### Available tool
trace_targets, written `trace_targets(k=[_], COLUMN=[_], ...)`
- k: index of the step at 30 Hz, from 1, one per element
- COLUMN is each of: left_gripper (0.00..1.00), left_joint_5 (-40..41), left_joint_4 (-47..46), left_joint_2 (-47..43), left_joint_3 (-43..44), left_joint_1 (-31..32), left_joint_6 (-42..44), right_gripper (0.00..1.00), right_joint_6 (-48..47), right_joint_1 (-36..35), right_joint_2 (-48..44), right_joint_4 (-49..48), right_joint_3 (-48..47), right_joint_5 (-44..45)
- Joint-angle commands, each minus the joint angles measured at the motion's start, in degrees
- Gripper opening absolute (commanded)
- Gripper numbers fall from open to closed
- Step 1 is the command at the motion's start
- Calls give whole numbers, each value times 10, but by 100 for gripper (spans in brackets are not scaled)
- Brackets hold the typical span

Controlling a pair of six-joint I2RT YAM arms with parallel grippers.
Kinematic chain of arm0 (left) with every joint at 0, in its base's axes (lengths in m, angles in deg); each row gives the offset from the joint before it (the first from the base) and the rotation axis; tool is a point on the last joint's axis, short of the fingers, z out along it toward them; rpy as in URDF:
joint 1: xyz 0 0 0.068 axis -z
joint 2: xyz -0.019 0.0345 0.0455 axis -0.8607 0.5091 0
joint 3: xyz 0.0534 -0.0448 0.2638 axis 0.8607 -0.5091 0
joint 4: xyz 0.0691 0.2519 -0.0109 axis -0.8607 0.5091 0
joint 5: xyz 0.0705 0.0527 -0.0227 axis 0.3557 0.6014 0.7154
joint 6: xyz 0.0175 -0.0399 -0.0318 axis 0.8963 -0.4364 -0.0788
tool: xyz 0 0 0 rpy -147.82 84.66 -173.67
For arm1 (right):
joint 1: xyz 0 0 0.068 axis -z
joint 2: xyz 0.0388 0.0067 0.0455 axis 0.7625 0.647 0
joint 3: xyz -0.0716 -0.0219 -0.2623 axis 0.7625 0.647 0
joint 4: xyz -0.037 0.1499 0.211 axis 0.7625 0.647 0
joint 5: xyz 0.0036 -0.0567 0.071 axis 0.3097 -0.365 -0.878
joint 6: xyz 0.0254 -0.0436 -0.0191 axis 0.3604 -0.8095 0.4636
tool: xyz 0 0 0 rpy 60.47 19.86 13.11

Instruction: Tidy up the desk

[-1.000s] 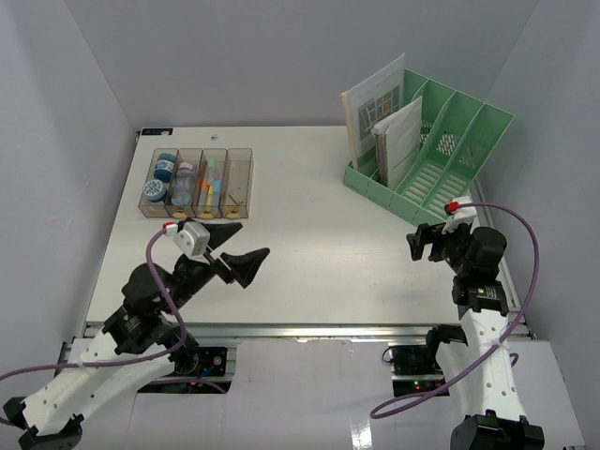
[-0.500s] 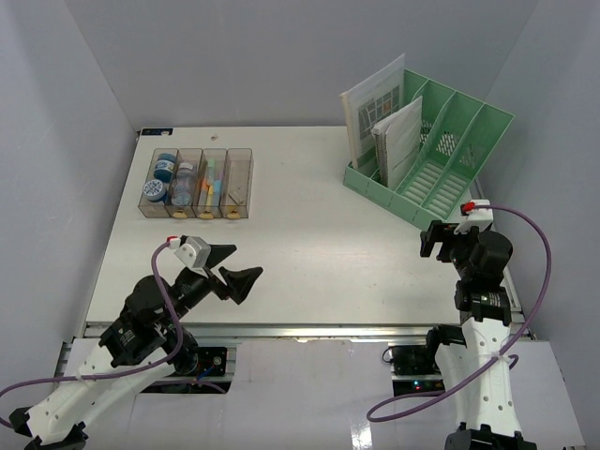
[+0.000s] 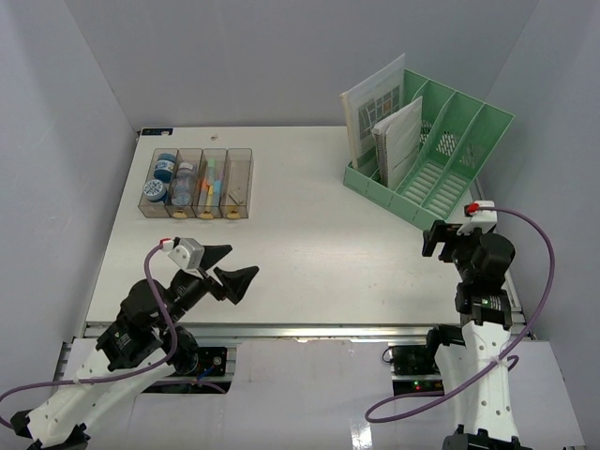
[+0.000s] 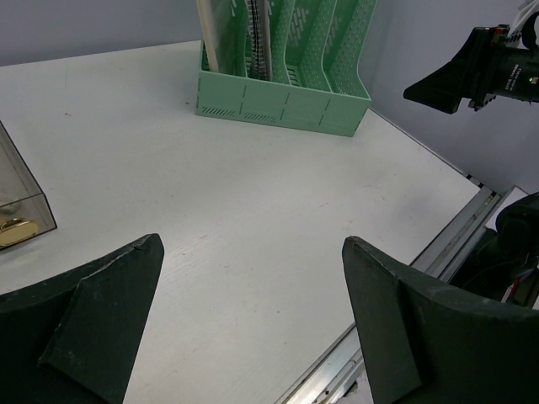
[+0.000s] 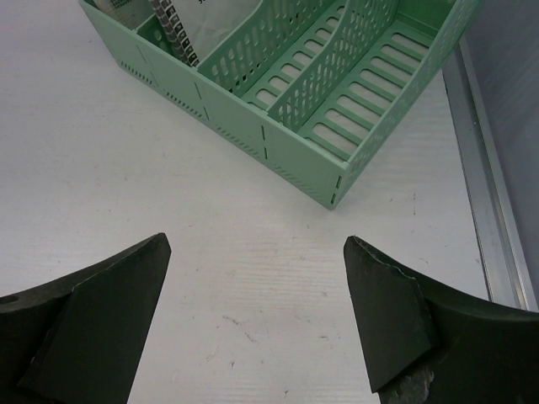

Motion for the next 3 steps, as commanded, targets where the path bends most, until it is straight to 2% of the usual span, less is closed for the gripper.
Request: trace_targets(k=[1, 3], left_gripper=[98, 98], left_joint_5=[6, 8], left_joint_4=[6, 8], left_joint_2=[12, 10], left_joint_3=[5, 6], left_joint_1=[-3, -3], left_joint_6=[-2, -1], right_gripper=[90, 91], right_joint_6=[3, 3], right_joint_1=[4, 4], right_joint_2=[-8, -12], right_joint_4=[-9, -14], right_joint_3=[-16, -13], right_joint_5=[-4, -1])
